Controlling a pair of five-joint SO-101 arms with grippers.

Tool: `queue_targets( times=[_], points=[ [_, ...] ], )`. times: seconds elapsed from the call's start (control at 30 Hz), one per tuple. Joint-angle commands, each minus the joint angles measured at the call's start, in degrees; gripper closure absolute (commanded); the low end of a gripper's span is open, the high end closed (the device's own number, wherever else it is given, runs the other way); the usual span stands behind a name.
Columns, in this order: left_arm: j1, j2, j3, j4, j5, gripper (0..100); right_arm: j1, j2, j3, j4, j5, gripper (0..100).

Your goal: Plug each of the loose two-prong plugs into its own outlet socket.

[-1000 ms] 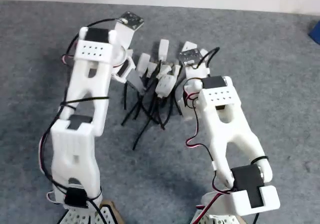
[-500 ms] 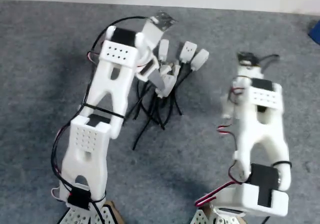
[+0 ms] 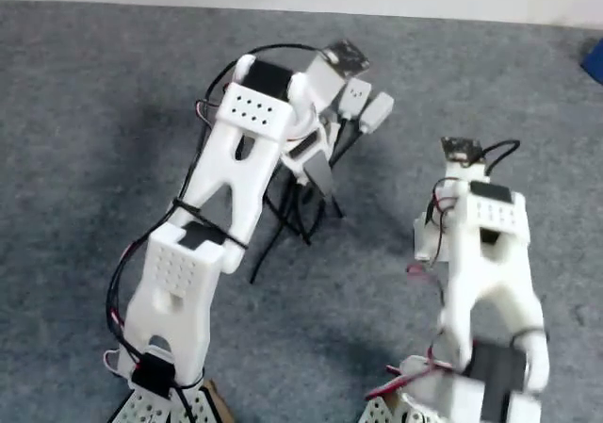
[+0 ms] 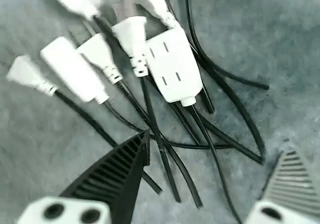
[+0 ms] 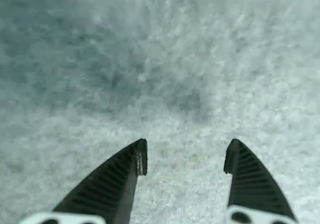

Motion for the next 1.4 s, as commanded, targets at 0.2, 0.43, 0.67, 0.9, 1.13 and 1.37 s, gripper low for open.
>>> queue_targets(
  times=[0.2, 0.43, 0.67, 0.9, 1.13, 1.37],
  points=[
    [-2.24, -17.19, 20.53, -4.04, 6.33, 66, -5.76, -47.87, 29.41, -4.79, 7.03, 98.5],
    [-2.59, -44.53, 61.49, -28.31, 7.03, 66, -7.52, -72.13, 46.55, -5.14, 7.47, 99.1],
    [-6.2, -71.87, 106.15, -54.24, 2.11, 66, -7.6, -89.71, 55.78, 0.84, 7.47, 99.1],
    [-11.21, -88.57, 124.79, -56.97, -0.62, 66, -7.6, -88.04, 58.51, 0.92, 7.3, 99.1],
    [-12.09, -95.69, 144.31, -73.32, -0.62, 66, -7.6, -89.45, 64.04, -1.89, 7.38, 99.1],
    [-15.43, -99.56, 147.56, -79.21, -0.62, 66, -7.25, -89.27, 64.04, -1.89, 7.3, 99.1]
  ],
)
